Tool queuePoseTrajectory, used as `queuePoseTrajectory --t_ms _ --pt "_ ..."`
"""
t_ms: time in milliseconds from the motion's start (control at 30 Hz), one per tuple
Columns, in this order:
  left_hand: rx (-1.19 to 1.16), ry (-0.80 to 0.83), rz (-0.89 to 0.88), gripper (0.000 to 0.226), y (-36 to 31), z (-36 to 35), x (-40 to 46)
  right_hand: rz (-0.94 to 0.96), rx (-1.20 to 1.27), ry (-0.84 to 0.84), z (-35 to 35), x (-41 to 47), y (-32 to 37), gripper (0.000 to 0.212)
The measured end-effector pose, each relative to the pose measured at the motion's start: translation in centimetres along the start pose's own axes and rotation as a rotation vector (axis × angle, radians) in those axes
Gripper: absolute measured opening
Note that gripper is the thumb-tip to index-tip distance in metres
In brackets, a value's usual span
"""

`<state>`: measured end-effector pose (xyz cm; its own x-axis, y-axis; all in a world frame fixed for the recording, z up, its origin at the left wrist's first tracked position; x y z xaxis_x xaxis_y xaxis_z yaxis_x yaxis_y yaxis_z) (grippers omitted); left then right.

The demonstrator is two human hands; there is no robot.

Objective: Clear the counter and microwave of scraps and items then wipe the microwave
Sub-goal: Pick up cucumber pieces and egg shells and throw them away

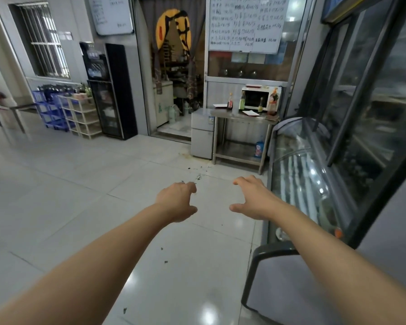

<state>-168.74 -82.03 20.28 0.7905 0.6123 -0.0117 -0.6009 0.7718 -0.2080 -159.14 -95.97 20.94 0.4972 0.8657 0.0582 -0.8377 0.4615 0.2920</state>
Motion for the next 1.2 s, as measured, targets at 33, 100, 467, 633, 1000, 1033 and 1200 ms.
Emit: queuePoseTrajectory --t_ms 33,100,467,633,1000,1033,1200 --pt "0.008 0.001 0.001 0.048 0.1 0.1 1.9 -0.001 0.004 -0.001 0.1 1.8 -0.6 0.074" --pt "0.020 0.007 0.005 0.048 0.2 0.4 5.6 -0.008 0.013 0.004 0.2 5.3 -1.9 0.074" --pt "-0.019 0.007 -0.012 0.049 1.0 1.6 23.1 -0.040 0.002 0.008 1.8 20.7 -7.8 0.077" --pt "-0.041 0.012 -0.092 0.050 0.7 1.5 32.1 -0.091 -0.011 0.023 1.8 27.9 -10.7 0.081" --pt "0.012 0.053 -0.260 0.053 1.7 3.5 54.2 -0.244 0.020 -0.043 3.7 45.5 -16.5 0.082" --pt "0.013 0.056 -0.270 0.053 1.6 3.7 55.8 -0.253 0.021 -0.051 4.0 46.8 -16.9 0.082" --pt "0.024 0.066 -0.311 0.050 0.4 3.7 63.5 -0.267 -0.009 -0.066 5.2 53.3 -19.8 0.081"
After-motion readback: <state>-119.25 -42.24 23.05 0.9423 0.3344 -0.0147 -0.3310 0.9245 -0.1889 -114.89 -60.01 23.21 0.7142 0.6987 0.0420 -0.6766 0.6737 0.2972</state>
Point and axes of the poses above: each hand's wrist, its own x-axis towards the middle knuckle, its own z-axis out of the back of the hand, y = z × x, the point moved 10 cm from there along x, towards the middle knuckle, and after that the axes turned 13 degrees about z, right-handed, at the moved point
